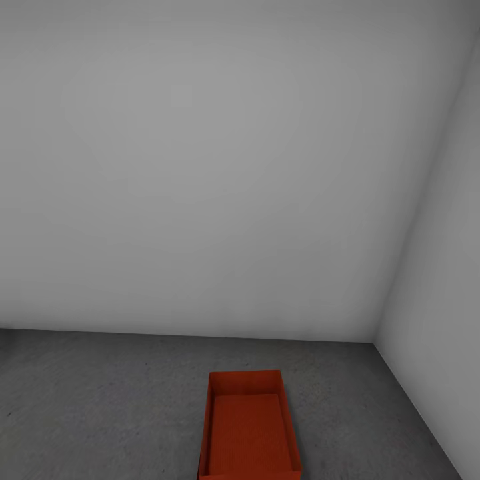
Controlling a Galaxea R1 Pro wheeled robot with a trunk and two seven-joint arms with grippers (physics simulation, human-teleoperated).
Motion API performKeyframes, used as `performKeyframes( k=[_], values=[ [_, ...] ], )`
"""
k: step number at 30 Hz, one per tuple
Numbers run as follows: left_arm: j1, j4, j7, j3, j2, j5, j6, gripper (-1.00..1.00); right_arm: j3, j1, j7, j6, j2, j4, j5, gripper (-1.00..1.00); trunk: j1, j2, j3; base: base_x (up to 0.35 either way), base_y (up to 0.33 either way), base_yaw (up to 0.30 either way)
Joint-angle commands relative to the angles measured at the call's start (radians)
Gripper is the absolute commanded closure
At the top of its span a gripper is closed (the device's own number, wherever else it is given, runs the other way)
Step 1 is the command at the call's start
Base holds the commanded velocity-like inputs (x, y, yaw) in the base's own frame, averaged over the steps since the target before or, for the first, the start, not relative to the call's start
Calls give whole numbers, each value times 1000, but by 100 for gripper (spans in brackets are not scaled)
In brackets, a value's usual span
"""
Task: Move the two storage containers from the living room to the garage. In the garage, place one container on the floor and stack the other container on top of it (either order is fine).
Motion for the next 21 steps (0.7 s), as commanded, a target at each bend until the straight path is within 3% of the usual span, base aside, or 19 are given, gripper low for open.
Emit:
performKeyframes(
  k=[1, 21],
  values=[
    [-1, 1, -2, 6, 0, 7, -2, -100, 8, -1, -3, -2, 1, 1, -8, -100, 0, -2, -2, 0, 0, 0],
    [-1, 1, -2, 6, 0, 7, -3, -100, 8, -1, -3, -2, 2, 0, -8, -100, 0, -2, -2, 0, 0, 0]
  ],
)
